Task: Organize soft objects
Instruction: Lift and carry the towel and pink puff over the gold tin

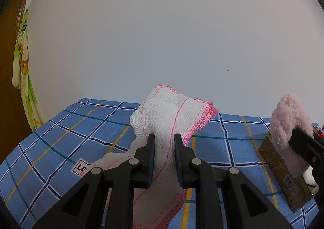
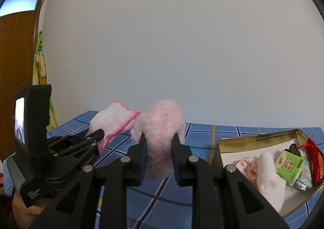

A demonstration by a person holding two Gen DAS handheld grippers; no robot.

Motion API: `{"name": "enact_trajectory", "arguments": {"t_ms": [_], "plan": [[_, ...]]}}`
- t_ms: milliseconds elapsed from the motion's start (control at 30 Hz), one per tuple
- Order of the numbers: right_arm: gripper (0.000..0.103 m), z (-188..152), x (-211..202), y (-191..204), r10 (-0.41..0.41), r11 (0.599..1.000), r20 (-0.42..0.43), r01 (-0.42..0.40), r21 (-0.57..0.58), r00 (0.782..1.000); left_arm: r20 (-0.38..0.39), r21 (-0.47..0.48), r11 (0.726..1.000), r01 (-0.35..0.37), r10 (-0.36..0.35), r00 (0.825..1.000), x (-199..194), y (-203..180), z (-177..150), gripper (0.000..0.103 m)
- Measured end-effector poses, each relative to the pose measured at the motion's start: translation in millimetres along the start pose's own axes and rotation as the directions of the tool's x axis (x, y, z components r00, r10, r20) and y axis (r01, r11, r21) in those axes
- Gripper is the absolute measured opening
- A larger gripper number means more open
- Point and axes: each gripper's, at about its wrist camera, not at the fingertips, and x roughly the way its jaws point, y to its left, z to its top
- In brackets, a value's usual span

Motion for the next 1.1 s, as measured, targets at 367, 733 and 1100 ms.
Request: {"name": "enact_trajectory", "arguments": {"t_ms": [367,733,1100], "plan": [[0.022,-1,-5,5,-0.014,1.000,0.014,0.014,0.016,1.000,0.001,-0.016,1.000,0.010,-0.010,1.000,-9,-6,-4,0.020],[0.022,-4,-13,1,-0.032,0.999,0.027,0.031,0.025,0.999,0.003,-0.027,0.999,0.028,-0.027,1.000,-17,-13,-6,0.020],[0.022,-4,-22,-10,-0.077,0.996,0.040,0.075,0.046,0.996,0.008,-0.013,0.999,0.036,-0.036,0.999,-28,-30,-8,0.020]]}}
